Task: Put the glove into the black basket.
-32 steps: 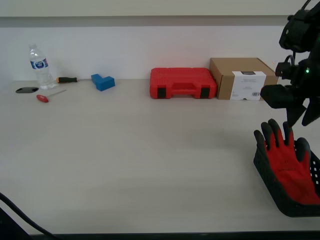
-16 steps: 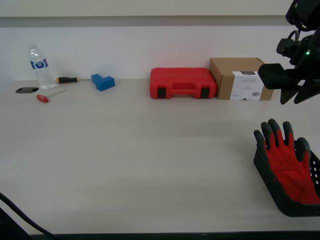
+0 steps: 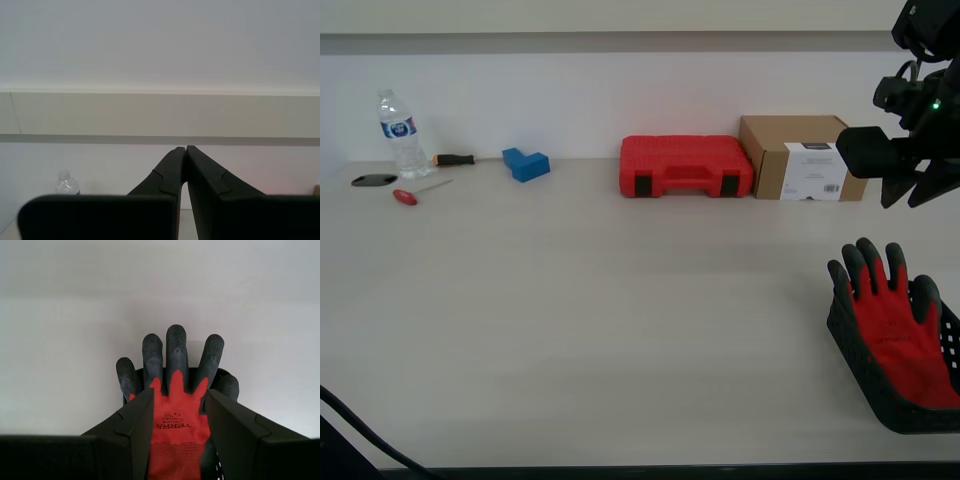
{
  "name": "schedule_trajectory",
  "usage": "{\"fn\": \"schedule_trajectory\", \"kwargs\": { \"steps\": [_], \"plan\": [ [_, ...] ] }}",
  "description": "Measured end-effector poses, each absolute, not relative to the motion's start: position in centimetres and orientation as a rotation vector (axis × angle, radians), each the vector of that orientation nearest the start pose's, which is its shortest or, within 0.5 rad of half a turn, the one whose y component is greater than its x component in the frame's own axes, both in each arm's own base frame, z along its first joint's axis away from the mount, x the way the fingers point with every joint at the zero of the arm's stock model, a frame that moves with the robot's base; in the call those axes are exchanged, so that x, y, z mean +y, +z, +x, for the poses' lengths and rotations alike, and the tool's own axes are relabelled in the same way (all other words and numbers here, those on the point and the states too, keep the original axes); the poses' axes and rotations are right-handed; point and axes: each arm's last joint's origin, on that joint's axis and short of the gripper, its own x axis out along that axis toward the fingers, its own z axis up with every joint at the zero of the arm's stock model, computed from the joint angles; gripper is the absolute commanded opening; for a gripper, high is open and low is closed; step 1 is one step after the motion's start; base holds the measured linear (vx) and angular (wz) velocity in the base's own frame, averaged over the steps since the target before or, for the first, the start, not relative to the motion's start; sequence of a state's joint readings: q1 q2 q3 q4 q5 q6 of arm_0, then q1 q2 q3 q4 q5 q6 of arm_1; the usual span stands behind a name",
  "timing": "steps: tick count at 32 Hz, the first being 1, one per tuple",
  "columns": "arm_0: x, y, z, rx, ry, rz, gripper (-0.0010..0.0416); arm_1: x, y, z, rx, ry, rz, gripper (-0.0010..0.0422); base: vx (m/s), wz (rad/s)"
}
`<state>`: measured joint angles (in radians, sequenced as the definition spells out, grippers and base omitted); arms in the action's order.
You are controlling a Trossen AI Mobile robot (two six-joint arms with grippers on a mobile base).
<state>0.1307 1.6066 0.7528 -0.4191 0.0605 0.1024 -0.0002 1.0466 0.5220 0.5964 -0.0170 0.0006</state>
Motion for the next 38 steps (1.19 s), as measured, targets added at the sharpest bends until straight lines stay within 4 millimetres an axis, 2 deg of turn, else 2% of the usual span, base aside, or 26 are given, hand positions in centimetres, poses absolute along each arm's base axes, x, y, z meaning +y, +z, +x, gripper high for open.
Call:
{"fn": "schedule_trajectory", "kwargs": {
  "steps": [38],
  "plan": [
    [3.27,12.97,26.20,1.268,-0.004,-0.033,0.0142,0.04,26.82,22.64,-0.072,0.017,0.000,0.0000,0.000,0.000]
  ]
}}
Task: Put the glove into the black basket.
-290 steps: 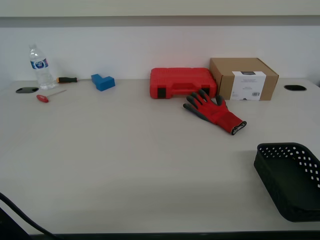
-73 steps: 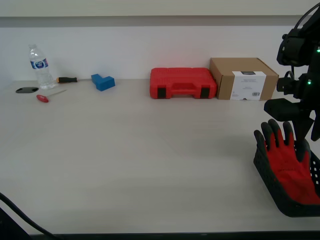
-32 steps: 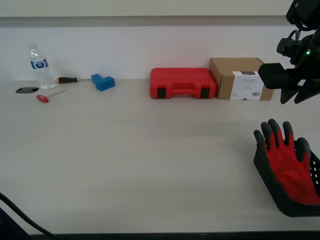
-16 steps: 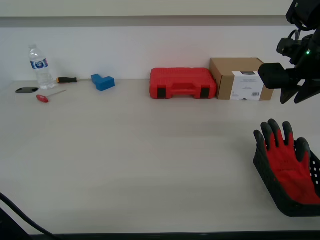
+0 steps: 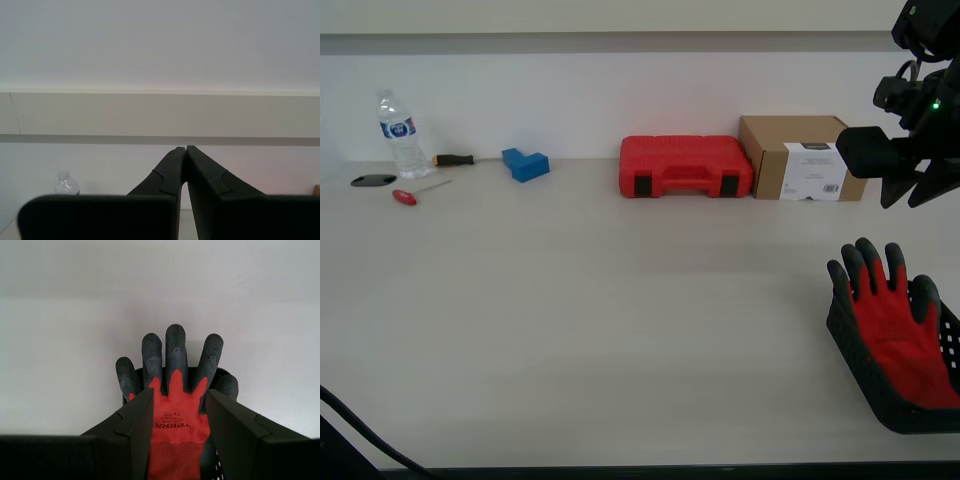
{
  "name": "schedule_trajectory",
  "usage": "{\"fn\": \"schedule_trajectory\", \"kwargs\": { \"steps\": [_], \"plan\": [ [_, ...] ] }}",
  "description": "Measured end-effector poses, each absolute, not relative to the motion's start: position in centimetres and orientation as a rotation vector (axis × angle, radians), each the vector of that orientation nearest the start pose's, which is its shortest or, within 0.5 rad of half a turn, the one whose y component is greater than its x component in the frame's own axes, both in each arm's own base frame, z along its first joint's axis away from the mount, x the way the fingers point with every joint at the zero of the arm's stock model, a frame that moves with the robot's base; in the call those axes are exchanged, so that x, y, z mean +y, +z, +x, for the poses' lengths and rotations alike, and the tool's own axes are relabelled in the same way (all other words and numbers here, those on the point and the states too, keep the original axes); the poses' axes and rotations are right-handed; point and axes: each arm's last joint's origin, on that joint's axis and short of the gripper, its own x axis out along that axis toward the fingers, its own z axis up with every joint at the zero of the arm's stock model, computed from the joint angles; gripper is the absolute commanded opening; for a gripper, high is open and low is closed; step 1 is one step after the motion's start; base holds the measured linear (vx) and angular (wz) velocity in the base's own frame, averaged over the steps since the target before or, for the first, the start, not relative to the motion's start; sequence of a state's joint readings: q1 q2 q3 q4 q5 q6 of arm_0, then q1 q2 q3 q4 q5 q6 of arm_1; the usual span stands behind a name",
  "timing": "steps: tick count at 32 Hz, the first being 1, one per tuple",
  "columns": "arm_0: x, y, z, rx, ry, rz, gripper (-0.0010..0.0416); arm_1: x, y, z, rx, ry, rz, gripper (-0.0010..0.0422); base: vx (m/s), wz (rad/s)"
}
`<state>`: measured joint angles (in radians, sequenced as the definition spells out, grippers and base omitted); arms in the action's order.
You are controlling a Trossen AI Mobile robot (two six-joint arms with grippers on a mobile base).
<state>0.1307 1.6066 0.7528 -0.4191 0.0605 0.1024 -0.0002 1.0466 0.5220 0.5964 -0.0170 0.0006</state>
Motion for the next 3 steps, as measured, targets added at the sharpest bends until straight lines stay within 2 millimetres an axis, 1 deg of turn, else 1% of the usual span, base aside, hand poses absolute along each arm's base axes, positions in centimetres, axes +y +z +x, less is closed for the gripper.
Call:
{"fn": "schedule_trajectory", "kwargs": {
  "steps": [3],
  "plan": [
    [3.27,12.97,26.20,1.268,-0.005,-0.033,0.0142,0.04,26.82,22.65,-0.072,0.017,0.000,0.0000,0.000,0.000]
  ]
}}
